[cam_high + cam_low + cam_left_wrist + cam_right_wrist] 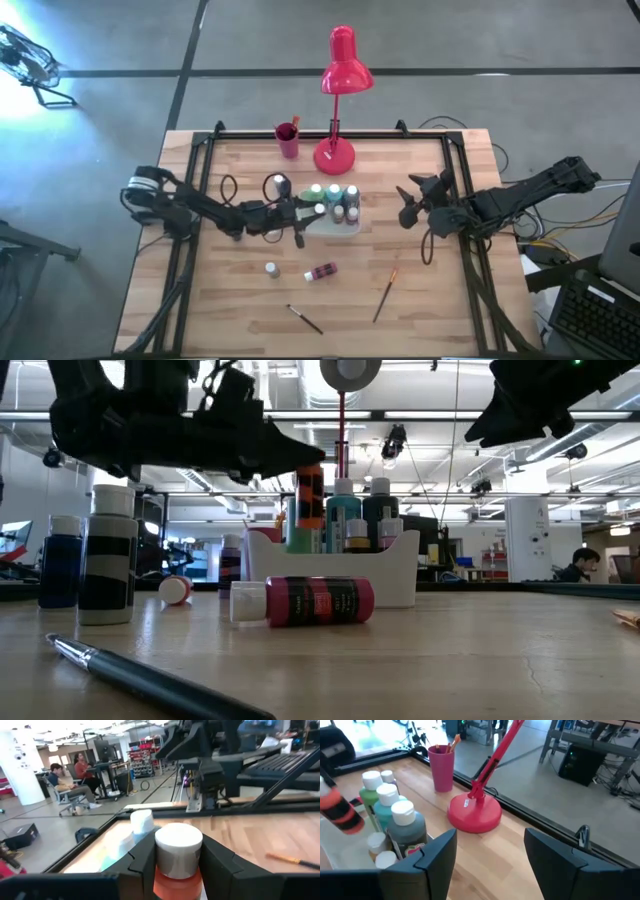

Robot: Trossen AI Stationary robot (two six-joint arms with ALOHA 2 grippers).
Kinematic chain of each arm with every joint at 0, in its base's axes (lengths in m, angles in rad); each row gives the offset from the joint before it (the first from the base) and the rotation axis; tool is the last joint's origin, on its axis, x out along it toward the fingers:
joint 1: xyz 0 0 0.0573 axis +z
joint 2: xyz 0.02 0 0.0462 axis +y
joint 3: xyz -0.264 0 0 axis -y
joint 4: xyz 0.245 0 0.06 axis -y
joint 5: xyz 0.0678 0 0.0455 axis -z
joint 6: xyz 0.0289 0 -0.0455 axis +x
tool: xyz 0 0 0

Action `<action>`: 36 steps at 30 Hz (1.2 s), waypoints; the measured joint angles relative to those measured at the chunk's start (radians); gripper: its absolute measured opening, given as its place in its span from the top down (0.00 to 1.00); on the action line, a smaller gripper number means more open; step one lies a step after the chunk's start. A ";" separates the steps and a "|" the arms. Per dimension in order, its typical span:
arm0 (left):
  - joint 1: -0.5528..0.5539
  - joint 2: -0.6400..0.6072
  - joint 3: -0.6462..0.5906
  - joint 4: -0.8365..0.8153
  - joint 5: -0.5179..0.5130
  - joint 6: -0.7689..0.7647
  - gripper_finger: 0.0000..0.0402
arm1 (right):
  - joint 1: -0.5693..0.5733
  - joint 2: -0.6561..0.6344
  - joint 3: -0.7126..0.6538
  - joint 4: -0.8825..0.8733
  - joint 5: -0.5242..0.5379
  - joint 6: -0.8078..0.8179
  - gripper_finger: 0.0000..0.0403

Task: Pick & Place Paint Supplies
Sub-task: Put the orange paint bottle into the white bin

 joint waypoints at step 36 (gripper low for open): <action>0.108 0.339 0.054 0.209 0.102 -0.103 0.71 | 0.000 0.001 -0.028 0.003 -0.001 0.024 0.44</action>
